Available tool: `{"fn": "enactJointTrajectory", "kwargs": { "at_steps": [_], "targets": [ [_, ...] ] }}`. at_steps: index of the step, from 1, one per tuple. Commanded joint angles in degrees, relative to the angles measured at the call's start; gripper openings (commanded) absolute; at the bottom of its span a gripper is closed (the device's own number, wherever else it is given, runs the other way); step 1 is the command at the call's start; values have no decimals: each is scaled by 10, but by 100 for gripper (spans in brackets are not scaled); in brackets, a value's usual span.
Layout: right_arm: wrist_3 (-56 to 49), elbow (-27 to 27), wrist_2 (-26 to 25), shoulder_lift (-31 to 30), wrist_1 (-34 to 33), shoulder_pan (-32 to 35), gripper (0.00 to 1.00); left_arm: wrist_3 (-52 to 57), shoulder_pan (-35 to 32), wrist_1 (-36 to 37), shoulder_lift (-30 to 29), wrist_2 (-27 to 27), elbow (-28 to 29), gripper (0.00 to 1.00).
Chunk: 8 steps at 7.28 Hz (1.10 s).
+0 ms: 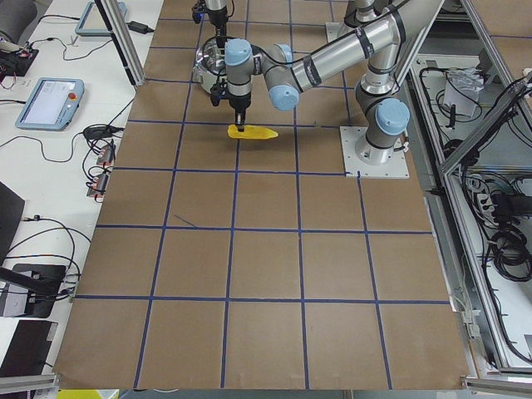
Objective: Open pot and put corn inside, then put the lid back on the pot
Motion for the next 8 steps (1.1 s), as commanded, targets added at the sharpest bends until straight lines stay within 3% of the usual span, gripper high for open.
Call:
{"fn": "enactJointTrajectory", "kwargs": {
  "at_steps": [1, 3, 6, 8],
  "targets": [
    [3, -1, 14, -2, 1, -4, 41, -27, -2, -170, -16, 4, 144, 6],
    [3, -7, 14, -4, 3, -2, 31, -66, -12, -229, -29, 1, 203, 6],
    [-7, -41, 7, -41, 76, -22, 25, -85, -26, -254, -24, 3, 203, 6],
    [-134, -52, 8, -59, 132, -111, 24, -118, -33, -250, -27, -5, 196, 5]
  ]
}}
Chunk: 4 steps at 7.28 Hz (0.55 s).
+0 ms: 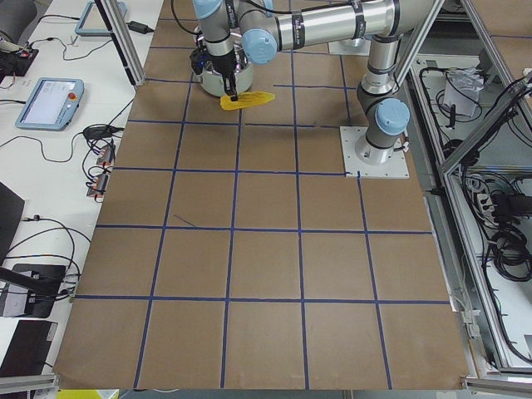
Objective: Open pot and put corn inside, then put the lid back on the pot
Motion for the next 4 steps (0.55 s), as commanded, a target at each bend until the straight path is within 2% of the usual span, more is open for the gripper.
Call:
{"fn": "enactJointTrajectory", "kwargs": {
  "at_steps": [1, 2, 4],
  "targets": [
    [-136, -2, -1, -18, 38, -95, 24, -74, -39, 8, -5, -7, -1, 5],
    [-155, 4, 2, -19, 41, -128, 24, -142, -100, 53, -20, -13, 4, 5],
    [-213, 5, 2, -10, 42, -168, 24, -246, -181, 115, -70, -18, 12, 5]
  ]
}}
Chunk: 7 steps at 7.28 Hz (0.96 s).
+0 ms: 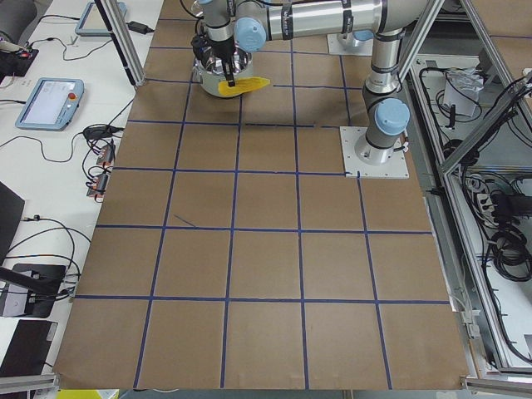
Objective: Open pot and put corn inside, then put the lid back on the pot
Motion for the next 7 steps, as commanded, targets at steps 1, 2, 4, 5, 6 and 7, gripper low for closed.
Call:
{"fn": "enactJointTrajectory", "kwargs": {
  "at_steps": [1, 2, 4, 5, 6, 7],
  "targets": [
    [-31, 12, 6, 4, 1, -33, 24, -106, -85, 71, -53, -2, 6, 5],
    [-34, 17, 6, 4, 1, -34, 24, -130, -104, 86, -56, -14, 15, 5],
    [-43, 17, 7, 4, -2, -35, 24, -162, -126, 86, -57, -28, 31, 5],
    [-44, 17, 7, 4, -3, -35, 24, -168, -129, 86, -59, -29, 39, 5],
    [-44, 17, 7, 4, -3, -35, 24, -180, -134, 86, -73, -37, 50, 5],
    [-44, 17, 7, 4, -3, -35, 24, -198, -144, 85, -94, -37, 76, 5]
  ]
}}
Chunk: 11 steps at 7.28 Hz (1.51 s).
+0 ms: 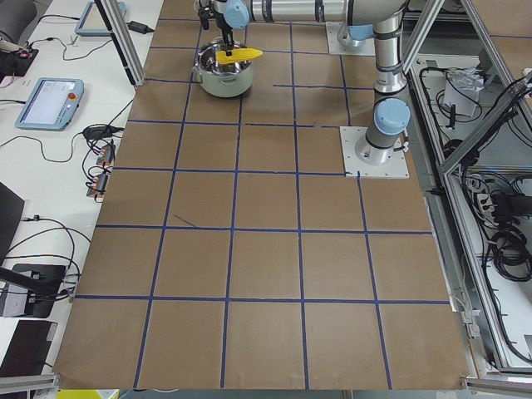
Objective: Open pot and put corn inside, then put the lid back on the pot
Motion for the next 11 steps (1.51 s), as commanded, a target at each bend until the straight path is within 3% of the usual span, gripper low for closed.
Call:
{"fn": "enactJointTrajectory", "kwargs": {
  "at_steps": [1, 3, 9, 10, 11],
  "targets": [
    [0, 0, 0, -1, 0, 0, 24, -24, -28, -1, -52, 6, 63, 5],
    [1, 0, 1, -4, 0, 0, 23, -29, -35, -7, -106, 7, 123, 5],
    [1, 0, 1, -6, -1, 0, 23, -16, -26, 1, -108, 1, 123, 6],
    [2, 0, 2, -6, -1, 0, 23, -16, -26, 2, -108, 3, 117, 68],
    [2, 0, 1, -6, -1, 1, 23, -25, -27, 3, -108, 2, 114, 100]
  ]
}}
